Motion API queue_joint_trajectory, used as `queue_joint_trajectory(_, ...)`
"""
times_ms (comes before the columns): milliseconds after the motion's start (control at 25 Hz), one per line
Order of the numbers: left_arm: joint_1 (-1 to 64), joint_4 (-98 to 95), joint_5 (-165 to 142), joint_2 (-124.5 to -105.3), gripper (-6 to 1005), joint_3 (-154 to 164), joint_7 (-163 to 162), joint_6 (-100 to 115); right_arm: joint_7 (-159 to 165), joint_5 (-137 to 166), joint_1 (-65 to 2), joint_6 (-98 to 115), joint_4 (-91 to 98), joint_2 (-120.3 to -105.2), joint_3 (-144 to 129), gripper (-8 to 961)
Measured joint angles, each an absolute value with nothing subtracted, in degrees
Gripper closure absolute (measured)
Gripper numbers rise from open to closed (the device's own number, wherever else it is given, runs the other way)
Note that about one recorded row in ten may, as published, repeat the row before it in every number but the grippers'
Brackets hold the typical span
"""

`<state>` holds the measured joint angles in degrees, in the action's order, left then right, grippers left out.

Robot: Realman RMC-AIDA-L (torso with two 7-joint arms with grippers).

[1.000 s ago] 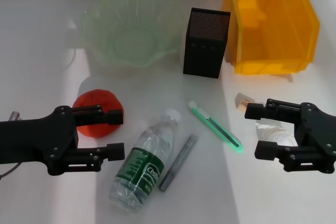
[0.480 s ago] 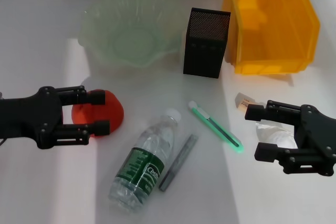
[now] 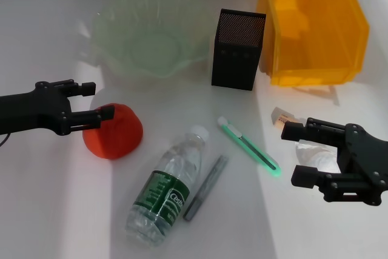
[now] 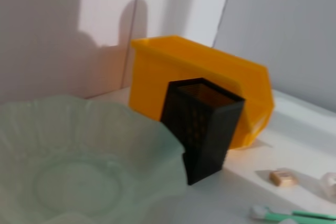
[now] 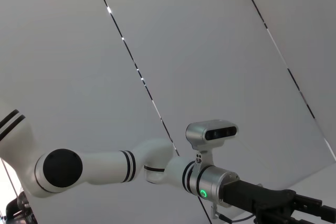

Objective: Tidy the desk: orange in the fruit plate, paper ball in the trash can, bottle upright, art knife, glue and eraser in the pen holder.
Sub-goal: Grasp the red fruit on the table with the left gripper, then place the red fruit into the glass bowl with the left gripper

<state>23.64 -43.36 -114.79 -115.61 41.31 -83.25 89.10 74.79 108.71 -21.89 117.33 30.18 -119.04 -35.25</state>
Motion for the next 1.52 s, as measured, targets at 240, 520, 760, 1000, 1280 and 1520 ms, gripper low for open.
queue_joint_trajectory(240,23.91,-42.64,-118.75,-117.17,250,41.92,-80.18,84.73,74.79,108.72,-21.88,117.12,30.15,-119.14,-35.24,142)
queue_joint_trajectory(520,24.15,-42.56,-120.77,-118.00,315,41.88,-79.50,83.83,74.79,108.72,-21.92,116.89,29.62,-119.16,-35.24,144)
queue_joint_trajectory(760,23.64,-42.51,-120.25,-118.29,583,41.49,-78.03,82.03,74.80,108.72,-22.04,116.89,29.61,-119.18,-35.24,146)
queue_joint_trajectory(1000,23.55,-42.50,-120.03,-118.42,737,41.41,-77.36,82.23,74.80,108.72,-22.09,116.88,29.62,-119.12,-35.16,148)
queue_joint_trajectory(1280,22.64,-40.41,-114.99,-118.31,861,41.32,-69.62,87.04,74.86,108.72,-22.11,116.89,29.62,-119.09,-35.02,150)
queue_joint_trajectory(1520,22.56,-40.21,-111.97,-118.32,906,41.14,-67.67,88.69,74.85,108.72,-21.80,116.95,29.40,-119.12,-33.84,152)
